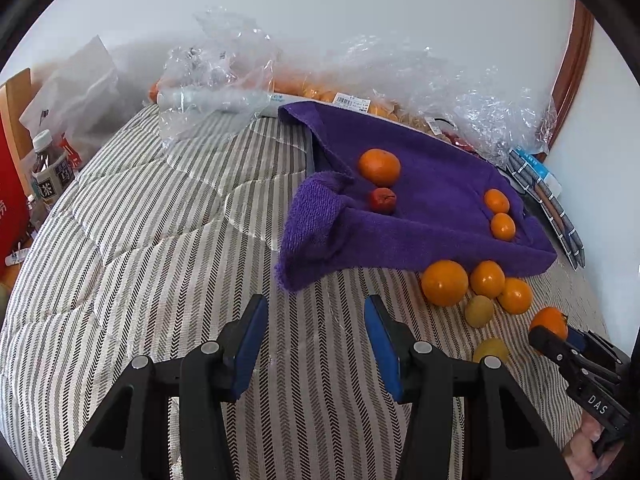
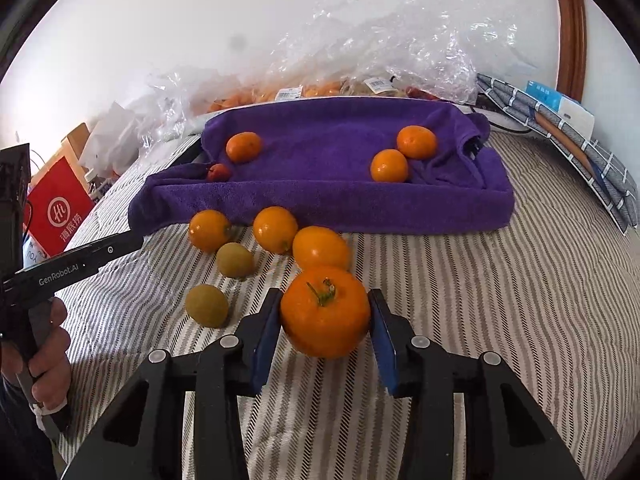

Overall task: Organize fruits
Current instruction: 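Grasp the large stemmed orange with the right tool while the left tool grasps an orange, then carry both held oranges up and over onto the purple towel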

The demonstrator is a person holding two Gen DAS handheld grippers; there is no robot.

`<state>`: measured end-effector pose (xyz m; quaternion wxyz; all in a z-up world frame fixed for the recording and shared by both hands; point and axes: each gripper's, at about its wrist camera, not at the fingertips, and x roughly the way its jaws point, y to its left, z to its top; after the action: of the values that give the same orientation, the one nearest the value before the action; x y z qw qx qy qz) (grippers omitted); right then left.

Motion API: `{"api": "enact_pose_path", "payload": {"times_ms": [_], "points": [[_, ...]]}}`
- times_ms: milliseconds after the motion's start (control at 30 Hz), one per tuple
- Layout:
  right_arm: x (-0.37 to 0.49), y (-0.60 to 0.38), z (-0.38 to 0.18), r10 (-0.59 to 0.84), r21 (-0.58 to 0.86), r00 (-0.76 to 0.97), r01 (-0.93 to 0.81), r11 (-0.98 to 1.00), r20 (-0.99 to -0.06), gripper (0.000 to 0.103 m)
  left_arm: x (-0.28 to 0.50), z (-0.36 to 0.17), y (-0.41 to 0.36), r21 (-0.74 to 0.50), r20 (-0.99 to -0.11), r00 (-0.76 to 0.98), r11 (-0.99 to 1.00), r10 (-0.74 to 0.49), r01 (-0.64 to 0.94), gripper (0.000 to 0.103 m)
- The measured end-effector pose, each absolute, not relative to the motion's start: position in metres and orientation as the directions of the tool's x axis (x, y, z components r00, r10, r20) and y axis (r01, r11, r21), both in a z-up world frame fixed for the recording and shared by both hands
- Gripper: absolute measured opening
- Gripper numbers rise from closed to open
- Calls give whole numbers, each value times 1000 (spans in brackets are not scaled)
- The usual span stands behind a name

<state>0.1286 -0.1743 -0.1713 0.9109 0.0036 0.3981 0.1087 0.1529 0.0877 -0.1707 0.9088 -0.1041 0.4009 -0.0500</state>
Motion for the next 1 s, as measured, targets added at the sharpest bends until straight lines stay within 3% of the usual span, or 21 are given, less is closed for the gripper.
{"api": "enact_pose_path", "payload": {"times_ms": [300, 600, 867, 933, 1000], "points": [[122, -214, -168, 131, 47, 700, -138, 989, -702, 43, 147, -168, 73, -262, -713, 656, 962, -248, 79, 48], [131, -233, -167, 136, 56, 708, -135, 989, -693, 43, 161, -158, 29, -305, -688, 642, 938, -337, 165, 48], [138, -234, -170, 172, 101, 688, -142, 985, -705, 43, 188, -171, 9, -335, -710, 609, 930, -355, 151, 47], [138, -232, -171, 175, 96, 683, -152, 984, -709, 43, 187, -172, 6, -319, -707, 617, 935, -346, 158, 45], [138, -232, -172, 175, 96, 678, -152, 984, -714, 43, 185, -172, 3, -314, -701, 619, 932, -355, 178, 34]]}}
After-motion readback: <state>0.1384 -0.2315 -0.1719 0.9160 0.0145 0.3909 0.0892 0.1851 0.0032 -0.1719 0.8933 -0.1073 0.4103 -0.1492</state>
